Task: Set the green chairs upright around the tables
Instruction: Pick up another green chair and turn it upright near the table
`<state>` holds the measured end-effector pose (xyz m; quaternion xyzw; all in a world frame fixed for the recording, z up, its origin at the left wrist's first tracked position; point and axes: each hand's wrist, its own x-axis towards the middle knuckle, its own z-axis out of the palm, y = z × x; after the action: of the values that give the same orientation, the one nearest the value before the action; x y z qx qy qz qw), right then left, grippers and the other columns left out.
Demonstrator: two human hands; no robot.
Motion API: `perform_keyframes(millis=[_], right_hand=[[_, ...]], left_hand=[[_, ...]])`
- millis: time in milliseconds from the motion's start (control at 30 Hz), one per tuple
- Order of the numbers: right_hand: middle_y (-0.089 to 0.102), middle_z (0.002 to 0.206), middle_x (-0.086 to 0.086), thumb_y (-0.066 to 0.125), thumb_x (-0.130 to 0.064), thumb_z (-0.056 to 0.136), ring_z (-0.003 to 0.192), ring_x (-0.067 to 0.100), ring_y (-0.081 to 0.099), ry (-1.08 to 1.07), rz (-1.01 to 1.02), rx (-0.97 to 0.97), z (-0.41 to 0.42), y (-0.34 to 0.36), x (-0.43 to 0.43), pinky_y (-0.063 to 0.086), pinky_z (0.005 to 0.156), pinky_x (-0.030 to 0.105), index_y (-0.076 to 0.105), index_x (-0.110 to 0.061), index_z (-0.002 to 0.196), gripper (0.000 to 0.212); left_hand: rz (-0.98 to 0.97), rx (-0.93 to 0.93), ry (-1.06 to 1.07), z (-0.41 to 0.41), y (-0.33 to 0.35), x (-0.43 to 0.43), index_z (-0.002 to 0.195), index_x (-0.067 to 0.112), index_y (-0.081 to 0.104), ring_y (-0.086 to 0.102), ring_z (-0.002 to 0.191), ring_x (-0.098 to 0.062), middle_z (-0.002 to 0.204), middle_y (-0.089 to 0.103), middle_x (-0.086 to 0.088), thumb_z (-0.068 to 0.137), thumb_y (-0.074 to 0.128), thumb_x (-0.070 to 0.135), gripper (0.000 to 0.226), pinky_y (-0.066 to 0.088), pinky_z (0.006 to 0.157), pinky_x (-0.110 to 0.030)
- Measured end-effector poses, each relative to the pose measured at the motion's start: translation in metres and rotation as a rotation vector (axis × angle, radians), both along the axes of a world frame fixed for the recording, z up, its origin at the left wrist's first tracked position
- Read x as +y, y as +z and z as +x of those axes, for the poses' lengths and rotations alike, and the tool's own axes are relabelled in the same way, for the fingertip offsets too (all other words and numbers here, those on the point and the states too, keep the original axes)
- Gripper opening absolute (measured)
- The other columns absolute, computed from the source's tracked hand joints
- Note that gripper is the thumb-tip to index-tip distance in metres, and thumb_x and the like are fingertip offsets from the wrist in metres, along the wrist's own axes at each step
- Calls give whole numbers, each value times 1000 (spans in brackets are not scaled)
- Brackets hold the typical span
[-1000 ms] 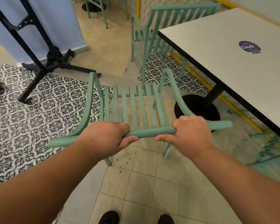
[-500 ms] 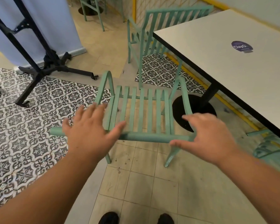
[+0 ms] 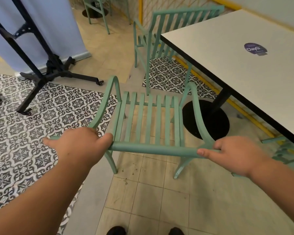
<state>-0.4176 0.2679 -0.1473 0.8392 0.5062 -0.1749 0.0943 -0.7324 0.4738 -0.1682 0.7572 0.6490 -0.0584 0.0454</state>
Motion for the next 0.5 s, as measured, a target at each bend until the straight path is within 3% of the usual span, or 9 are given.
perform_keyframes(millis=[233, 333, 500], right_hand=[[59, 60, -2, 10, -102, 66, 51, 7, 56, -23, -68, 82, -47, -1, -9, 56, 57, 32, 64, -23, 71, 95], [58, 61, -2, 10, -99, 72, 54, 8, 58, -44, -37, 98, -64, -3, -7, 54, 55, 31, 62, -25, 72, 91], [57, 60, -3, 10, -95, 79, 57, 11, 62, -49, 17, 138, -83, -5, 1, 56, 58, 31, 60, -24, 70, 87]], left_hand=[[36, -16, -94, -20, 1, 34, 53, 26, 65, 58, 56, -18, 43, 59, 4, 81, 46, 57, 46, 17, 112, -76], [9, -60, -150, -26, -3, 56, 51, 25, 65, 59, 51, -19, 38, 56, 3, 73, 39, 62, 50, 31, 107, -74], [67, -9, -210, -24, 3, 78, 54, 24, 66, 59, 56, -19, 42, 59, 4, 83, 45, 53, 46, 11, 115, -74]])
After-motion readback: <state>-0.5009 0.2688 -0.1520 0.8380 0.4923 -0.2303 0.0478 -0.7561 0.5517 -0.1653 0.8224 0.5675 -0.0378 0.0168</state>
